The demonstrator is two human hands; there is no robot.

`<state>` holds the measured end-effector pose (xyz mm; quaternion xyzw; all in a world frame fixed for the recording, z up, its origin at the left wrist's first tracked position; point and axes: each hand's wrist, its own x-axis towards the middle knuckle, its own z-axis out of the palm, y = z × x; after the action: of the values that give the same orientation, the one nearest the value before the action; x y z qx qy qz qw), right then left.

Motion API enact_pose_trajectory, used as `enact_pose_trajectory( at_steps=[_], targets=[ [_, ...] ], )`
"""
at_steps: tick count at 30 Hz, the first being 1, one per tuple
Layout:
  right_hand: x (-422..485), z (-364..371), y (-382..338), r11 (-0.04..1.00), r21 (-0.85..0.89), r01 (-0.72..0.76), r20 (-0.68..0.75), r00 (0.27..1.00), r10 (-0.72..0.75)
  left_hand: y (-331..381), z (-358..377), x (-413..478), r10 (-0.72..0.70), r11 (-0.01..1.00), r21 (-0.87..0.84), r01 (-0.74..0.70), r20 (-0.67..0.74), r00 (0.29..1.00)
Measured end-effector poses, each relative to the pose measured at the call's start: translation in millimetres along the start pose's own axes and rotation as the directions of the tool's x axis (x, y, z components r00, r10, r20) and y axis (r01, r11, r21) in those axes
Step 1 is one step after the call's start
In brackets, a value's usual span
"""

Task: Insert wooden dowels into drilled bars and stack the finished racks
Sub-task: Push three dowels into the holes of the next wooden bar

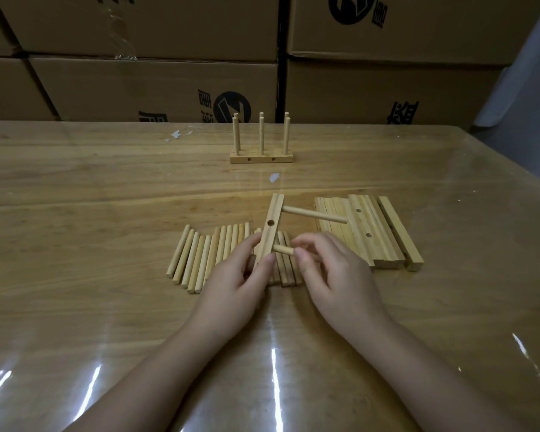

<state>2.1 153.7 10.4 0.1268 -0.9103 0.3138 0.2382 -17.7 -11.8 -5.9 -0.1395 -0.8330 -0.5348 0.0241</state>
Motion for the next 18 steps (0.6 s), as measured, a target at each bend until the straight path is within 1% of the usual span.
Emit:
enact_pose_trajectory(
  at_steps=[5,6,8,9,10,11,12,14,15,16,18],
  targets=[
    [1.5,-1.9,1.9,0.998,0.051,0.025,-0.096,0.995,-0.02,2.8,-0.4,1.0,-0.066,0.98,-0.189,0.062,-0.011,0.998],
    [1.6,-2.4,2.8,0.995,0.095,0.016,-0.118,0.993,-0.004,3.1,-1.0,1.3,-0.085,0.971,-0.225,0.078,-0.022,0.996],
    [1.0,-3.4,4.0,0.97,0.24,-0.031,-0.163,0.984,0.072,4.0,-2.3,2.0,-0.136,0.95,-0.292,0.112,-0.06,0.989],
    [0.9,-3.8,4.5,0.957,0.284,-0.055,-0.176,0.978,0.109,4.6,-3.2,2.2,-0.155,0.939,-0.32,0.122,-0.08,0.985],
    [1.3,-3.9,5.6,0.956,0.282,-0.077,-0.167,0.978,0.128,4.7,-4.0,2.3,-0.161,0.934,-0.336,0.122,-0.092,0.983],
    [1.6,-3.5,6.9,0.972,0.215,-0.093,-0.129,0.984,0.123,4.6,-4.3,2.2,-0.152,0.935,-0.335,0.113,-0.094,0.984],
    [1.7,-2.3,8.2,0.991,0.093,-0.097,-0.057,0.993,0.102,4.2,-4.3,2.1,-0.133,0.94,-0.327,0.097,-0.088,0.987],
    [0.6,1.5,10.1,0.99,-0.134,-0.038,0.12,0.991,0.054,3.8,-3.5,2.1,-0.1,0.947,-0.314,0.073,-0.07,0.992],
    [0.1,2.1,11.1,0.983,-0.184,-0.006,0.192,0.98,0.042,3.9,-3.2,2.2,-0.096,0.945,-0.319,0.07,-0.067,0.993],
    [-0.2,1.6,11.5,0.98,-0.199,0.012,0.243,0.969,0.038,4.3,-3.1,2.3,-0.097,0.942,-0.328,0.07,-0.068,0.993],
    [-0.3,0.2,13.4,0.977,-0.208,0.038,0.298,0.954,0.026,5.1,-3.2,2.6,-0.107,0.934,-0.349,0.072,-0.081,0.991]
  ],
)
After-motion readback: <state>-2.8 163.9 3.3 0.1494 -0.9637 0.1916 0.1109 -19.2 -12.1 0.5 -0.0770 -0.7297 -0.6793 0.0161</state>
